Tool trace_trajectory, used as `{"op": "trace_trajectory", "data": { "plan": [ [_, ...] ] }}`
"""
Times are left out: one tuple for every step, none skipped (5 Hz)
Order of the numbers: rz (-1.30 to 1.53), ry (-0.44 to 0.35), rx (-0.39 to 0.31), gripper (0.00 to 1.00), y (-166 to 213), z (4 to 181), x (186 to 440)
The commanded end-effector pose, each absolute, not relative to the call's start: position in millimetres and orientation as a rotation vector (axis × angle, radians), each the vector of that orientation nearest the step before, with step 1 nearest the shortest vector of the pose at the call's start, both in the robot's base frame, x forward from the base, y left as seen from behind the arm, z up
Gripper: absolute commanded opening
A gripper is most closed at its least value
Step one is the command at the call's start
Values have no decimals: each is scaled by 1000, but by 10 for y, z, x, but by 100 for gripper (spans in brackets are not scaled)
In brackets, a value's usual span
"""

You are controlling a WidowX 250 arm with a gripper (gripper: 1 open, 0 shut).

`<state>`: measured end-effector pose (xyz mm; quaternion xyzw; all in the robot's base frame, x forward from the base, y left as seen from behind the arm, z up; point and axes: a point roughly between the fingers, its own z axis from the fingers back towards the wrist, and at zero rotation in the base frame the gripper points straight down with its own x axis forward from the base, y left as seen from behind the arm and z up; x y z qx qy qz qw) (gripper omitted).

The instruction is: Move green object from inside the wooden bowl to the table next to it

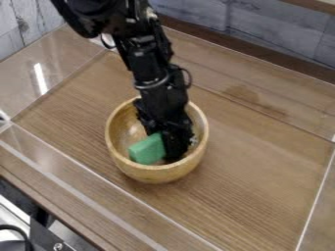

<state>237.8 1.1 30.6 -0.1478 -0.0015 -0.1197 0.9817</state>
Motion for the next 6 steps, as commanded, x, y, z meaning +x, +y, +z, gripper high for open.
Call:
{"op": "trace_trajectory", "data": {
  "plan": [
    [-281,-90,-281,0,125,611,2530],
    [-206,-131,-277,0,178,688,2576],
    [-142,-154,-261,0,215,663,2626],
    [-80,-169,-237,0,259,612,2689],
    [-91,-174,-224,0,412,495,2744],
    [-100,-184,-217,0,550,397,2805]
  ]
}}
